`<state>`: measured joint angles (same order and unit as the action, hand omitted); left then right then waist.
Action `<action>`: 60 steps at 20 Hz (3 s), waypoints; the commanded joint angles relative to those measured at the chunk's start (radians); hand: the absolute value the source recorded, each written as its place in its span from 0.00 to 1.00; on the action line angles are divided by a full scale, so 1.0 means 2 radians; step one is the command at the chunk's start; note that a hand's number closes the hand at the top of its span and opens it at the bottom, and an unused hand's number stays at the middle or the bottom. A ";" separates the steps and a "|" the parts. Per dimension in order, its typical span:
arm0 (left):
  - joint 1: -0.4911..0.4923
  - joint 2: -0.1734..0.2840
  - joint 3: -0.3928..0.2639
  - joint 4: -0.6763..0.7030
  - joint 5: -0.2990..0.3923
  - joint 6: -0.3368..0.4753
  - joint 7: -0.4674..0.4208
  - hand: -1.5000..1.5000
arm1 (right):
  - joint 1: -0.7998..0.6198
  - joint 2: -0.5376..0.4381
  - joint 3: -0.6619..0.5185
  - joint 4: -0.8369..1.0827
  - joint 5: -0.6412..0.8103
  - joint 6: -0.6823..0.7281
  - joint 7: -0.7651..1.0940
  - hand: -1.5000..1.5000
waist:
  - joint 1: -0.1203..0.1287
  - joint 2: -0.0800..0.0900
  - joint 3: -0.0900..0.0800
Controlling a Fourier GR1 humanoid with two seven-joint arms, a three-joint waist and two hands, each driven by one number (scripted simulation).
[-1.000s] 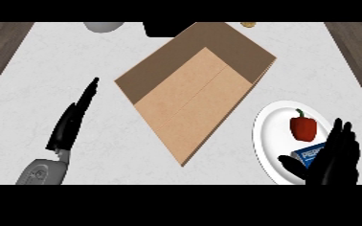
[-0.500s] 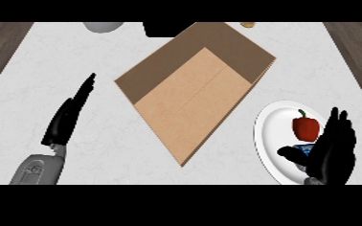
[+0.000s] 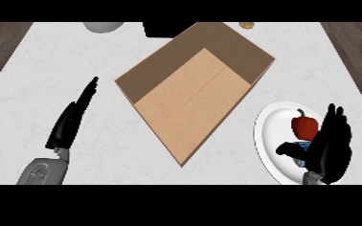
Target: Pick the bell pepper from the plate and place it in the cardboard box
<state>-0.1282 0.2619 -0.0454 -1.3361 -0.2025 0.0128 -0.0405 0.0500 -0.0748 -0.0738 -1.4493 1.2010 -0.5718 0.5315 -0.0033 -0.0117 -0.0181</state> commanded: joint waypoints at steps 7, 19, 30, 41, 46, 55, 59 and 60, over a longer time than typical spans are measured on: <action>-0.009 0.000 0.007 -0.017 0.002 -0.015 0.022 0.50 | -0.036 -0.015 -0.013 0.091 0.074 -0.043 0.002 1.00 | 0.004 0.007 0.009; -0.029 -0.004 0.021 0.010 -0.011 -0.013 0.014 0.50 | -0.030 0.004 -0.024 0.052 0.206 -0.101 0.067 1.00 | 0.000 0.006 0.009; -0.061 -0.021 -0.024 0.002 -0.016 -0.045 -0.007 0.50 | -0.223 0.037 0.160 0.123 0.158 0.170 0.234 1.00 | 0.109 0.026 0.009; -0.063 -0.033 -0.039 0.021 -0.028 -0.042 -0.001 0.50 | -0.394 0.037 0.209 0.118 0.170 0.329 0.417 1.00 | 0.107 0.010 0.005; -0.072 -0.026 -0.025 0.026 -0.023 -0.042 0.012 0.50 | -0.428 0.037 0.210 0.097 0.177 0.380 0.459 1.00 | 0.088 0.008 0.006; -0.054 -0.022 -0.010 0.033 -0.024 -0.026 0.002 0.50 | -0.490 0.037 0.171 0.078 0.193 0.438 0.477 1.00 | 0.056 0.006 0.005; -0.038 -0.018 -0.006 0.032 -0.023 -0.024 -0.012 0.50 | -0.497 0.037 0.142 0.082 0.197 0.453 0.478 1.00 | 0.047 0.007 0.006; -0.042 -0.018 -0.003 0.031 -0.019 -0.027 0.002 0.50 | -0.492 0.037 0.137 0.074 0.190 0.469 0.478 1.00 | 0.040 0.004 0.006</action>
<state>-0.2060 0.2284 -0.0580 -1.2884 -0.2435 -0.0420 -0.0465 -0.8786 0.0004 0.2613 -1.3675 1.5544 0.2575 1.2297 0.1022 -0.0248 -0.0075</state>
